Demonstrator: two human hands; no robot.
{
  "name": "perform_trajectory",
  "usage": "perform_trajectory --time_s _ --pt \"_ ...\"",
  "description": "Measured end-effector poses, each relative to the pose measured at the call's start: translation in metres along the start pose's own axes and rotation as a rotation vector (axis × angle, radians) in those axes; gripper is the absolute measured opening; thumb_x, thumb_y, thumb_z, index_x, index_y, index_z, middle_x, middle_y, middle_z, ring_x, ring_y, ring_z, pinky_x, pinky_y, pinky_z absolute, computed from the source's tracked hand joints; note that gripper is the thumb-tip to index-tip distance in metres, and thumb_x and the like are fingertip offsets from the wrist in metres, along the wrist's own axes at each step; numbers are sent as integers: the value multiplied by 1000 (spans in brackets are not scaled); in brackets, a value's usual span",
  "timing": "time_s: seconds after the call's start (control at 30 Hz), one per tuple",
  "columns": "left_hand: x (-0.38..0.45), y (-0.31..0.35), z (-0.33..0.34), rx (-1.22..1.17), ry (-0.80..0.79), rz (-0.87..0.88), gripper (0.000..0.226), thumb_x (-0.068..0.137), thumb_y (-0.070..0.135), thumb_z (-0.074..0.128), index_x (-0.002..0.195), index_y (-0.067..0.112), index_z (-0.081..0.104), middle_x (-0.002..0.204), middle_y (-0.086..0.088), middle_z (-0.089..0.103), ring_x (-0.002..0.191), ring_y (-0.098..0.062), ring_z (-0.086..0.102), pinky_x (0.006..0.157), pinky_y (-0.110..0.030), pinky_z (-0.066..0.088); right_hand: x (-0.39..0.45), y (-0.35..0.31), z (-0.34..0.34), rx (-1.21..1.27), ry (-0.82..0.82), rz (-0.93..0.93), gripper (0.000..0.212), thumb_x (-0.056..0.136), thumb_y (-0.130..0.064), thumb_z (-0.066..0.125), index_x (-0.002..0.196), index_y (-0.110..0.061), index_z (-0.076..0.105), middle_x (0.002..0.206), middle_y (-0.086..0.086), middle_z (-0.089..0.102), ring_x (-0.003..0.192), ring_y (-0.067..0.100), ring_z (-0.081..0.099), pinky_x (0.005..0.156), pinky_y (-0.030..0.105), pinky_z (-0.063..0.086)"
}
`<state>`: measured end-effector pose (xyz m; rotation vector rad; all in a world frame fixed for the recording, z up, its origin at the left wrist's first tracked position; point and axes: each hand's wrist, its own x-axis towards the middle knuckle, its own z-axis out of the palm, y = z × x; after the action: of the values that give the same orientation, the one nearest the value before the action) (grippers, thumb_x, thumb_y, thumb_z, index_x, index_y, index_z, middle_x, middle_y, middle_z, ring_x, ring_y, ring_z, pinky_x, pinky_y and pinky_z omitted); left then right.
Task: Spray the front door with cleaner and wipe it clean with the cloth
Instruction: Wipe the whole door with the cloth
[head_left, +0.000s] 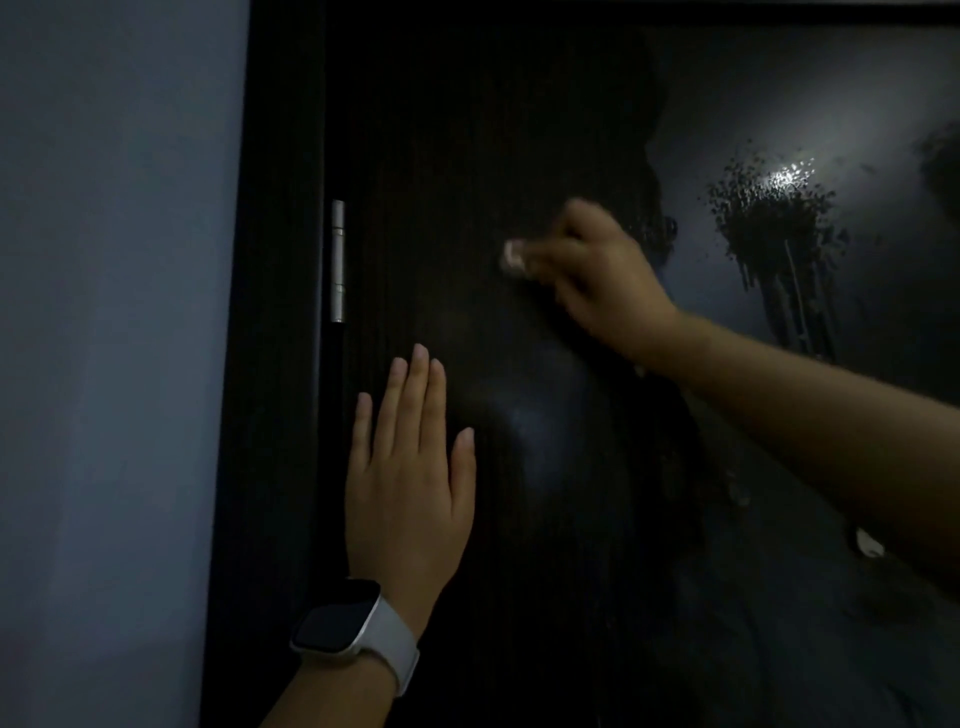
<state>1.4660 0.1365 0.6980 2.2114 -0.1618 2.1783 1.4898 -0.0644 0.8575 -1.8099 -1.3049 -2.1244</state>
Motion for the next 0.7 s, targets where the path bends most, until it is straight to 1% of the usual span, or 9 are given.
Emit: perform_trajectory --time_s 0.07,0.13,0.27,0.37,0.43,0.5,0.57,0.67,0.7 --pt "0 0 1 2 12 6 56 101 38 25 151 11 27 160 -4 21 148 -16 14 120 -40 11 37 11 4 -81 40 95 42 95 -33 38 112 -6 67 103 14 52 87 14 41 76 36 47" --pt "0 0 0 0 15 12 56 101 38 25 150 11 27 160 -4 22 148 -16 15 120 -40 12 53 6 12 -93 81 154 42 96 -32 37 115 -8 65 108 12 50 89 15 42 79 35 48" --pt "0 -1 -1 4 0 12 56 101 37 25 151 10 27 160 -5 21 148 -17 15 120 -41 13 24 -31 27 -24 75 34 44 97 -35 35 112 -8 67 100 10 51 85 13 42 72 30 45" --pt "1 -1 -1 2 -21 5 57 101 38 24 151 12 27 161 -3 18 149 -15 13 120 -40 11 -32 -53 29 55 -12 -41 31 97 -24 47 114 -9 68 96 6 48 84 12 41 68 29 42" --pt "2 -1 -2 -9 -28 12 56 101 37 24 152 12 26 161 -2 18 149 -15 12 121 -40 10 -78 -66 20 96 -118 -84 31 97 -21 49 123 -13 64 99 3 44 87 8 38 69 26 40" --pt "1 -1 -2 -11 -33 9 56 101 37 25 152 12 25 161 -2 18 149 -15 12 121 -39 10 -114 -71 6 131 -218 -138 34 98 -21 45 128 -14 59 102 4 48 87 13 44 68 30 46" --pt "0 -1 -3 10 -56 -13 57 101 39 24 152 13 25 161 -3 17 149 -15 10 121 -40 9 -125 -61 -9 144 -254 -157 32 101 -23 42 125 -14 61 99 8 54 85 19 50 66 37 49" --pt "2 1 -7 44 -106 -19 60 100 42 23 152 12 24 161 -5 15 149 -18 11 121 -45 13 -99 -26 -24 108 -102 45 45 102 -40 36 107 -11 70 94 12 56 85 24 53 69 44 49" --pt "2 1 -8 45 -116 -7 60 100 42 24 151 12 25 161 -6 15 149 -19 12 120 -47 14 -88 -14 -26 77 -40 146 45 101 -40 39 103 -9 70 94 13 54 86 24 52 71 46 49"
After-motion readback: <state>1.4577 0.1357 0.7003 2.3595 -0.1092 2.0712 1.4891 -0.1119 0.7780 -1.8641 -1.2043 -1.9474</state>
